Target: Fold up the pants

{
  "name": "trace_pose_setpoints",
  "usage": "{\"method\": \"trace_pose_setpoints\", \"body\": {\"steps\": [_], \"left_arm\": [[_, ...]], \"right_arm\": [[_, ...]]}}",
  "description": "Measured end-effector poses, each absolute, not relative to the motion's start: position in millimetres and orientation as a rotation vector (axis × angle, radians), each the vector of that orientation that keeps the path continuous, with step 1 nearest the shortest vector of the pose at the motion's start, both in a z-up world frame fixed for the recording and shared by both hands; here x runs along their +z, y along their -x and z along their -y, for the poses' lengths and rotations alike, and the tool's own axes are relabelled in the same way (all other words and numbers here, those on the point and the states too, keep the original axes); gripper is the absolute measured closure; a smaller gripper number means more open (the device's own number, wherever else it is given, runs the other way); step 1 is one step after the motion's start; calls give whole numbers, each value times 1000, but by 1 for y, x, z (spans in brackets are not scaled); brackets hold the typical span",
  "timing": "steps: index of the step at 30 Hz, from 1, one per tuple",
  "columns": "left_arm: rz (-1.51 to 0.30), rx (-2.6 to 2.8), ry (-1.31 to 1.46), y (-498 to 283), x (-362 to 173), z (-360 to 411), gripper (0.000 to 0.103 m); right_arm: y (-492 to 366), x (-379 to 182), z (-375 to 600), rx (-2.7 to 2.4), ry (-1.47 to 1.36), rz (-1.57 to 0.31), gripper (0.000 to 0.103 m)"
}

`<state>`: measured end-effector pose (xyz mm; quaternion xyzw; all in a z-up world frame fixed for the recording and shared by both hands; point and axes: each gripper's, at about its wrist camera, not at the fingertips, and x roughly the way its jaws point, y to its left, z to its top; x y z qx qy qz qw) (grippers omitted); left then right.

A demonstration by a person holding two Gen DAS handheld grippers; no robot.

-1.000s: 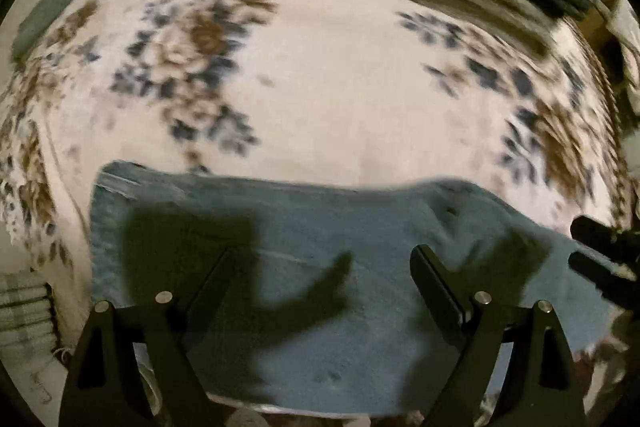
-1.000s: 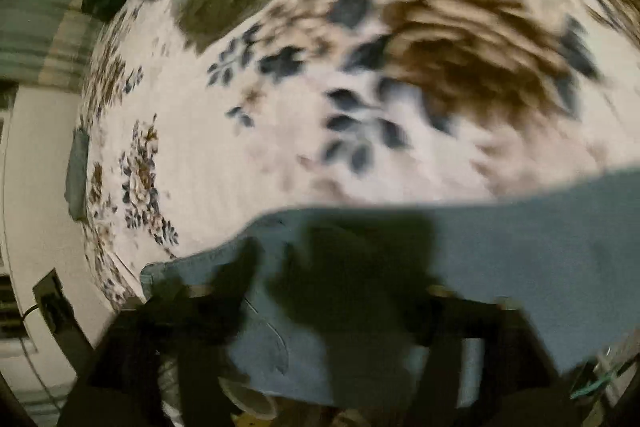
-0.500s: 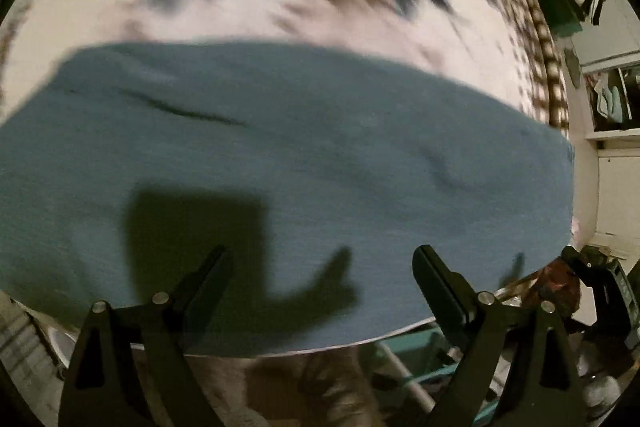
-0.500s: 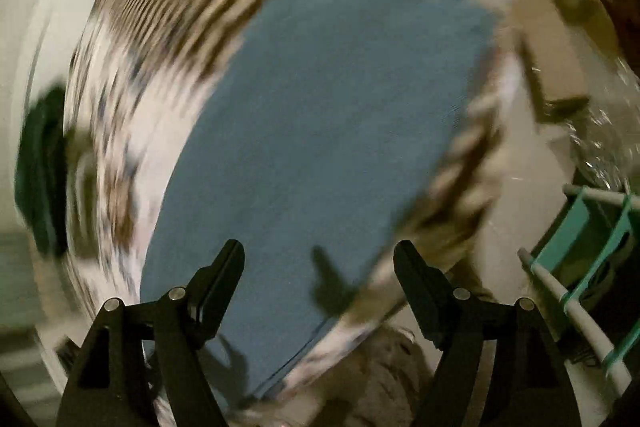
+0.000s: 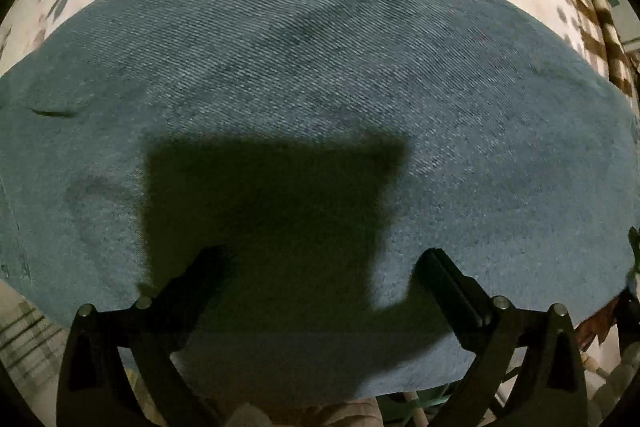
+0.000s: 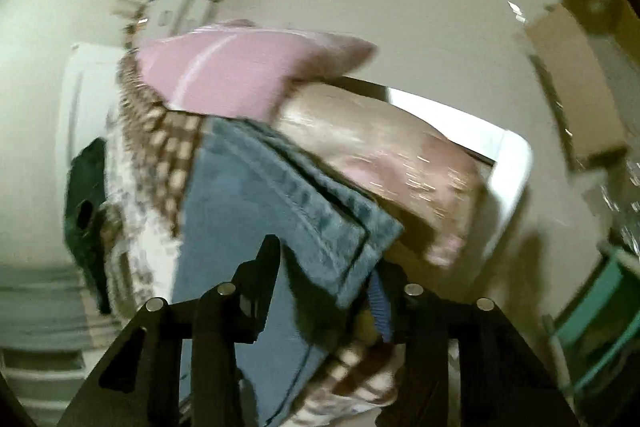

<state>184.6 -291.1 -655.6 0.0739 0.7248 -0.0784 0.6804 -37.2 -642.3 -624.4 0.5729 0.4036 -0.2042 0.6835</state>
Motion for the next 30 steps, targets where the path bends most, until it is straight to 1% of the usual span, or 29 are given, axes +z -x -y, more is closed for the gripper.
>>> {"method": "trace_pose_setpoints", "body": {"steps": [3, 5, 7, 9, 10, 12, 13, 14, 16, 18, 19, 20, 22, 26, 30], "left_arm": [[-1621, -159, -152, -190, -659, 298, 0], [-1618, -144, -146, -192, -659, 295, 0], [-1622, -132, -141, -196, -661, 298, 0], [-1632, -130, -142, -196, -659, 290, 0], [-1638, -130, -141, -198, -660, 290, 0], [-1640, -126, -138, -201, -660, 290, 0], [-1638, -121, -136, -202, -659, 290, 0], [-1632, -114, -131, -203, -659, 290, 0], [-1624, -105, -127, -205, -660, 292, 0], [-1626, -107, -131, -203, -661, 292, 0], [-1632, -109, -132, -201, -660, 292, 0], [-1642, -114, -135, -202, -657, 292, 0], [-1629, -121, -137, -205, -646, 291, 0], [-1551, -146, -167, -206, -612, 286, 0], [-1501, -168, -124, -209, -575, 268, 0]], "right_arm": [[25, -622, 644, -355, -1268, -908, 61], [16, -633, 648, -323, -1288, -957, 60], [11, -644, 646, -322, -1320, -972, 60], [7, -641, 646, -344, -1299, -948, 77], [6, -631, 644, -337, -1272, -909, 81], [2, -614, 639, -278, -1227, -870, 81], [-1, -611, 637, -262, -1203, -881, 80], [-5, -614, 635, -254, -1195, -903, 77], [-9, -635, 638, -288, -1245, -966, 75], [-8, -650, 643, -288, -1325, -946, 75], [-8, -649, 643, -295, -1322, -937, 77], [-9, -645, 640, -312, -1285, -945, 82], [-10, -630, 633, -334, -1225, -943, 89], [-13, -580, 611, -338, -1112, -916, 92], [-26, -532, 578, -293, -1049, -893, 92]]}}
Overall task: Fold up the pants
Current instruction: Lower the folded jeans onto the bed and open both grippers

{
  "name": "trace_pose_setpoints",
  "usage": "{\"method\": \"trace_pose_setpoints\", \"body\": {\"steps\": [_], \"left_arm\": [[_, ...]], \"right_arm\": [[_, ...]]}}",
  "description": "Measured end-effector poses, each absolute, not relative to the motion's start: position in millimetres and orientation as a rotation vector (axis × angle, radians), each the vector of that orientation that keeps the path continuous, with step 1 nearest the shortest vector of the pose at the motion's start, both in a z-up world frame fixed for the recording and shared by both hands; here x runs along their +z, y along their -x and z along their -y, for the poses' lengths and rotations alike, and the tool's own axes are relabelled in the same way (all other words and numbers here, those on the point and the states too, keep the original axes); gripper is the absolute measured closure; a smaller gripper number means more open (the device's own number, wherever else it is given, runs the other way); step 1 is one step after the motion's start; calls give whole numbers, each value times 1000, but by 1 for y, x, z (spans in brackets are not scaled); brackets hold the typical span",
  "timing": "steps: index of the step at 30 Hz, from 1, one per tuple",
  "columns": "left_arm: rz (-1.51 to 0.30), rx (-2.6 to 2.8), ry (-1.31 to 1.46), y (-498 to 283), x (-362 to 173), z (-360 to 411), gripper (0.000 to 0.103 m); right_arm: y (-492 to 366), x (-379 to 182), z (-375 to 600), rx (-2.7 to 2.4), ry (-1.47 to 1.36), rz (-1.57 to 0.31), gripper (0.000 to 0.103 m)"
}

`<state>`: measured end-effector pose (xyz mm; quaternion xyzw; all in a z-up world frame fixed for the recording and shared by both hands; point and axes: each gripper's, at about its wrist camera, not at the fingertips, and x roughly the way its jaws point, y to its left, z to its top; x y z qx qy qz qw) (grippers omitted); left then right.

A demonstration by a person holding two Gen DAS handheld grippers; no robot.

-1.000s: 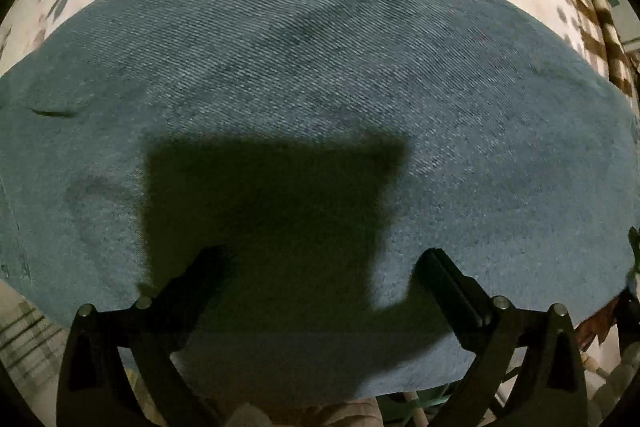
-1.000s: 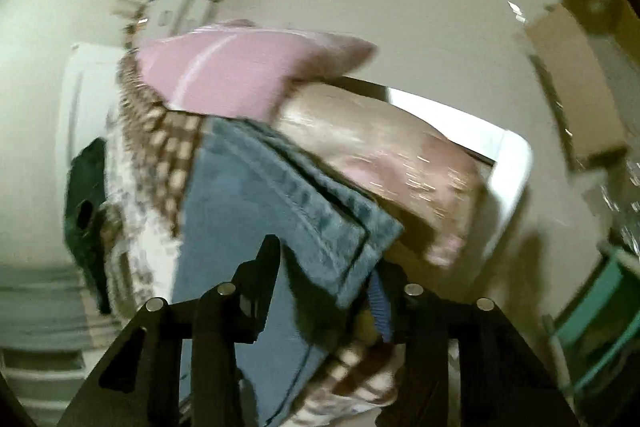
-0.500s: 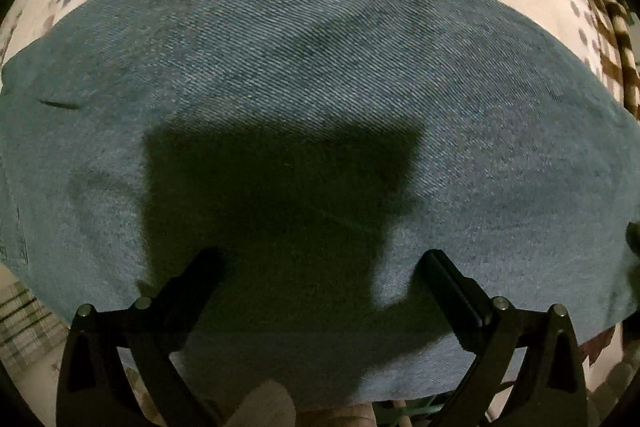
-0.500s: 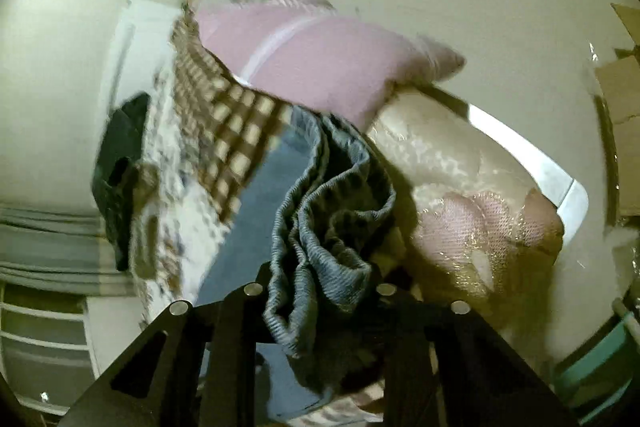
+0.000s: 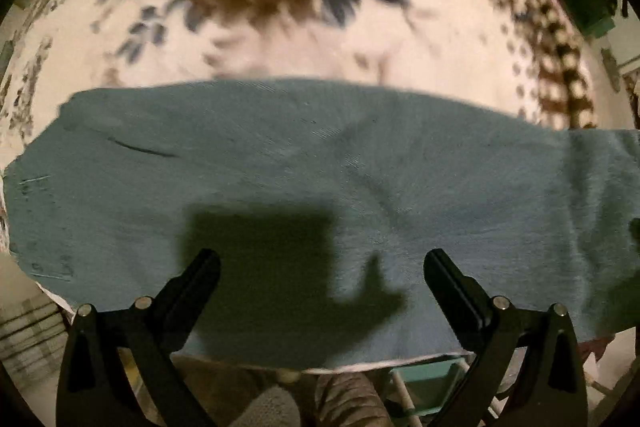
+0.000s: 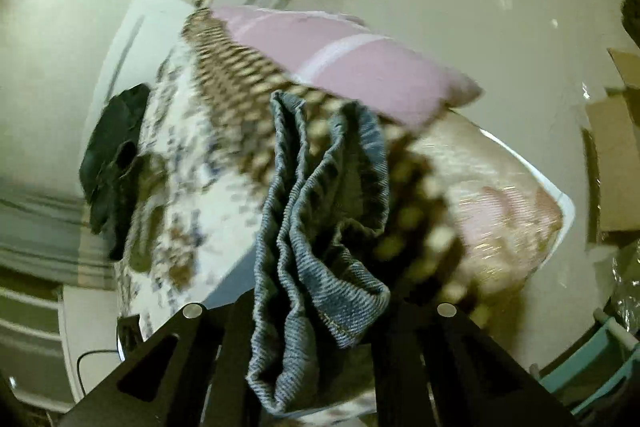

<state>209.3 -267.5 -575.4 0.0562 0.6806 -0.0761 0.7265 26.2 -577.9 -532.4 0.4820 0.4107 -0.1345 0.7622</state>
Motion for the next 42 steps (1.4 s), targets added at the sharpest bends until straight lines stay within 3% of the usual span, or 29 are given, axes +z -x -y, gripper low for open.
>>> {"method": "trace_pose_setpoints", "body": {"steps": [5, 10, 20, 21, 22, 23, 25, 35, 36, 38, 39, 42], "left_arm": [[-1500, -137, 42, -217, -544, 199, 0], [-1480, -31, 136, -216, -530, 95, 0], [-1427, 145, 243, -199, -536, -61, 0], [-1424, 147, 256, -199, -536, -70, 0], [-1422, 150, 277, -200, -539, -77, 0], [-1421, 147, 292, -201, -539, -80, 0], [-1415, 130, 345, -202, -539, -86, 0], [-1480, -29, 354, -224, -593, -16, 1], [-1494, -44, 329, -227, -603, -6, 4], [-1525, -59, 264, -231, -619, 9, 35], [-1537, -86, 245, -232, -627, 15, 73], [-1497, -82, 219, -229, -625, 13, 93]], "right_arm": [[-64, -491, 508, -168, -974, -910, 93], [-109, -484, 408, -42, -887, -1000, 93], [-155, -551, 177, 184, -663, -1243, 92], [-158, -559, 162, 203, -626, -1275, 90], [-163, -569, 144, 209, -582, -1318, 81], [-166, -578, 133, 214, -564, -1353, 58], [-168, -590, 126, 275, -609, -1413, 26], [-140, -541, 224, 128, -558, -1362, 23], [-139, -544, 233, 107, -552, -1374, 23], [-133, -556, 256, 46, -555, -1403, 23], [-130, -562, 266, 27, -568, -1413, 23], [-131, -575, 280, -16, -567, -1429, 23]]}}
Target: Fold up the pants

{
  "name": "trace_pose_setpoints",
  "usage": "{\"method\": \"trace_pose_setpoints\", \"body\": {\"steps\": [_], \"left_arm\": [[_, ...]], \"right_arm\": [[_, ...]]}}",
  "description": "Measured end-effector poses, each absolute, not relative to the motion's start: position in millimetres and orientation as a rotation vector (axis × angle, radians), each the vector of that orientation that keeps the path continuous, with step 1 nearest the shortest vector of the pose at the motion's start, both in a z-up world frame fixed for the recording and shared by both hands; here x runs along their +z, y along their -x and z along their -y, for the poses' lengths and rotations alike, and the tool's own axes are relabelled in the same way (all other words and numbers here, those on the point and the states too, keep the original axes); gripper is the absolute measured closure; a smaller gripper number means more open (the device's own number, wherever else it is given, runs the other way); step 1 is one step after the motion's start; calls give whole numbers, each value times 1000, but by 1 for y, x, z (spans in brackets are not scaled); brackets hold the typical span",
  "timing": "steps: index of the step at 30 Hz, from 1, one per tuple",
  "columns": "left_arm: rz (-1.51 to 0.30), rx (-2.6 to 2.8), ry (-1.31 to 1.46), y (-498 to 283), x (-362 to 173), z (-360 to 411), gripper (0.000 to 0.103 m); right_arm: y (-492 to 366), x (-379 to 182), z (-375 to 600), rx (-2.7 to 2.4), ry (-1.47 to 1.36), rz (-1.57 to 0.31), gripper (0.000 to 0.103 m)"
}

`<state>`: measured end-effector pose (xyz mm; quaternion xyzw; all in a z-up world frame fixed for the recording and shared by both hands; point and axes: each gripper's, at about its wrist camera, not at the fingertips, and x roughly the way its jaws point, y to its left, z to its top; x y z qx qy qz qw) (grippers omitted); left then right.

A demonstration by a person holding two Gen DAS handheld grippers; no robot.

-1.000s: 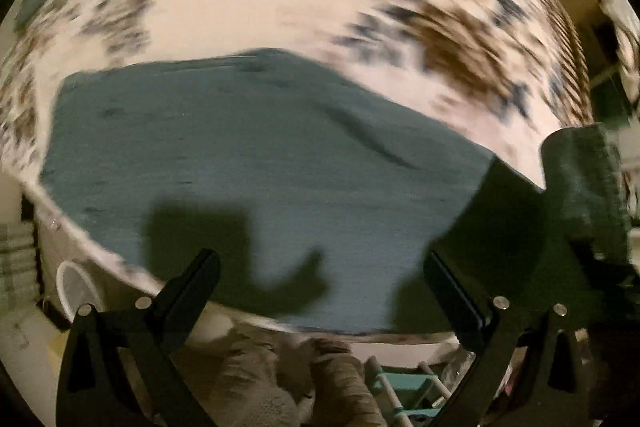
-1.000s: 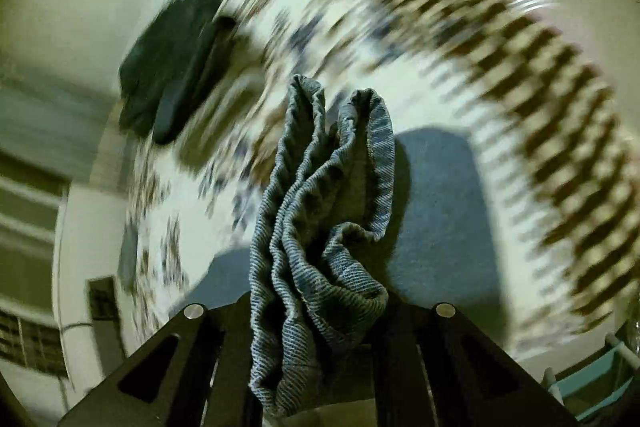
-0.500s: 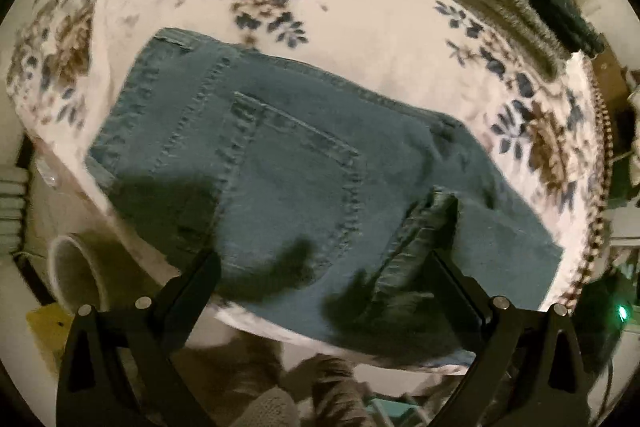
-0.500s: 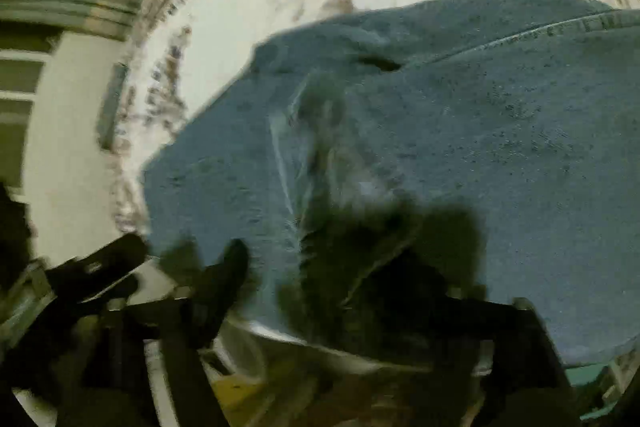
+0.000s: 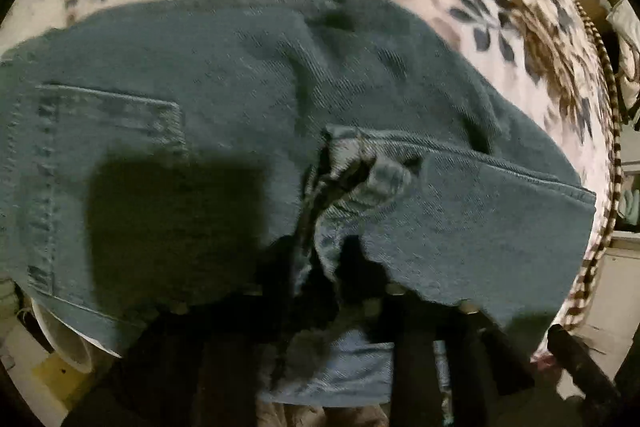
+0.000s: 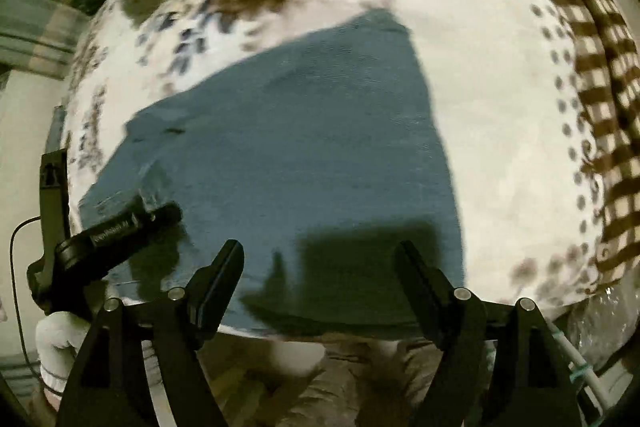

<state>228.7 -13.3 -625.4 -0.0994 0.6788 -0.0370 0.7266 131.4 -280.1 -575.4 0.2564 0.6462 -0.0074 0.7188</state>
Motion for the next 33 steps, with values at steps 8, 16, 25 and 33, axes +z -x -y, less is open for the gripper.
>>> {"method": "trace_pose_setpoints", "body": {"steps": [8, 16, 25, 33], "left_arm": [[-1444, -43, 215, -223, -609, -15, 95], [-1436, 12, 77, -223, -588, 2, 60], [-1344, -1, 50, -191, -520, -22, 20], [-1350, 39, 188, -169, -498, -57, 20]], "right_arm": [[-143, -594, 272, -114, -421, -1506, 10], [-162, -584, 241, -208, -196, -1486, 3], [-156, -547, 223, -213, -185, -1450, 3], [-136, -496, 184, -200, -154, -1406, 3]]}}
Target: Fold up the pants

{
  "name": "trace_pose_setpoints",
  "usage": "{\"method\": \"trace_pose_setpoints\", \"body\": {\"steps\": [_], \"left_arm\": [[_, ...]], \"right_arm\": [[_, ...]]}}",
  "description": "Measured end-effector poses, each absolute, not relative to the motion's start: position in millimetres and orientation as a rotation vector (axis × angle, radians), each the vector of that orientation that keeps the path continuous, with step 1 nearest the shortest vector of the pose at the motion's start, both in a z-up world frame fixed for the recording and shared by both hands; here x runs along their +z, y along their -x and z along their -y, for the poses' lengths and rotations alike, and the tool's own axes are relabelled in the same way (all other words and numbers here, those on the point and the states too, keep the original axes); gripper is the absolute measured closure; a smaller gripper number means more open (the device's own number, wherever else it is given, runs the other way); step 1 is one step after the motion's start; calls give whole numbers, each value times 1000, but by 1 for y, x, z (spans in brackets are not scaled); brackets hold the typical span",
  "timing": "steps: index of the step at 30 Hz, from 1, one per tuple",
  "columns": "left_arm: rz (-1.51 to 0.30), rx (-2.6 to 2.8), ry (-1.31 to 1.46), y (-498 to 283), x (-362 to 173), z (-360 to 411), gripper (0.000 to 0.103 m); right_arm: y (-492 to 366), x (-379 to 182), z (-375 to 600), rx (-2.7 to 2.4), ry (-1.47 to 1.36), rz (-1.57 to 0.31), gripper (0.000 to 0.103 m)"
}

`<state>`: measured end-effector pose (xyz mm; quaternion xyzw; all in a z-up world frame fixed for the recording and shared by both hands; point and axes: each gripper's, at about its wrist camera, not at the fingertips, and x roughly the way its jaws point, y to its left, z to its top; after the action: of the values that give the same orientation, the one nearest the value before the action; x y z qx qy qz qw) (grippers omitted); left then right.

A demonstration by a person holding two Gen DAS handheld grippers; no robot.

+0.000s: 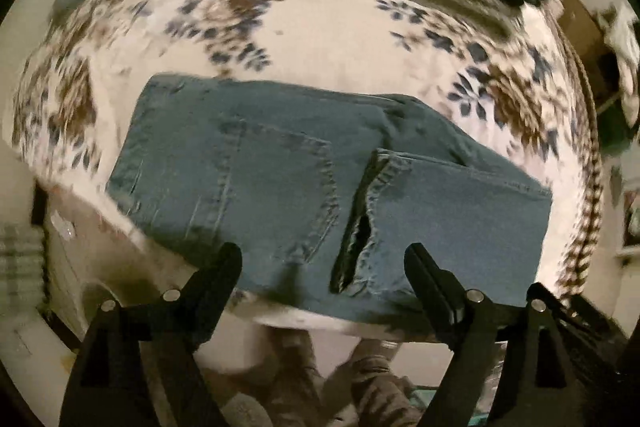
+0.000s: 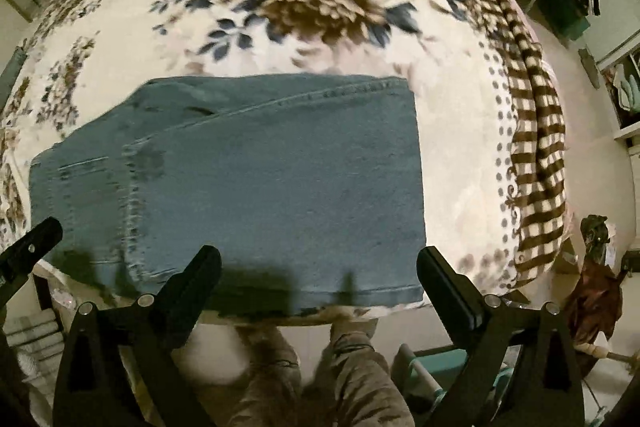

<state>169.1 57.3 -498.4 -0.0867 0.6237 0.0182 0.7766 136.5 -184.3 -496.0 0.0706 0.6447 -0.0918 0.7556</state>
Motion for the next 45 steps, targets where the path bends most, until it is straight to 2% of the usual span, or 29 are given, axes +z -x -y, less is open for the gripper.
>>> {"method": "trace_pose_setpoints", "body": {"steps": [5, 12, 23, 25, 26, 28, 30, 33, 39, 41, 43, 45], "left_arm": [[-1341, 110, 383, -160, -502, -110, 20], [-1181, 197, 987, -130, -561, -218, 20], [-981, 355, 1109, -135, -619, -290, 22], [-972, 361, 1117, -142, -628, -297, 32], [-967, 367, 1118, -143, -631, -300, 34], [-961, 378, 1124, -140, -635, -305, 56], [-955, 389, 1129, -133, -635, -308, 74], [-912, 363, 1078, -123, -618, -302, 81], [-860, 290, 938, -121, -574, -271, 83], [-871, 301, 929, -124, -582, -274, 81], [-925, 356, 983, -128, -607, -288, 71], [-942, 367, 1084, -126, -632, -303, 68]], "right_arm": [[-138, -482, 167, -182, -168, -1408, 3], [-147, -500, 146, -127, -239, -1457, 3], [-169, -548, 109, -86, -237, -1553, 3], [-171, -552, 103, -85, -214, -1562, 3], [-172, -553, 100, -84, -205, -1569, 3], [-174, -555, 97, -89, -200, -1576, 3], [-176, -556, 95, -89, -210, -1580, 3], [-177, -557, 92, -87, -195, -1584, 3], [-175, -563, 86, -66, -207, -1607, 3], [-174, -563, 85, -66, -210, -1610, 3], [-173, -564, 86, -64, -221, -1613, 3], [-173, -562, 89, -63, -232, -1611, 3]]}}
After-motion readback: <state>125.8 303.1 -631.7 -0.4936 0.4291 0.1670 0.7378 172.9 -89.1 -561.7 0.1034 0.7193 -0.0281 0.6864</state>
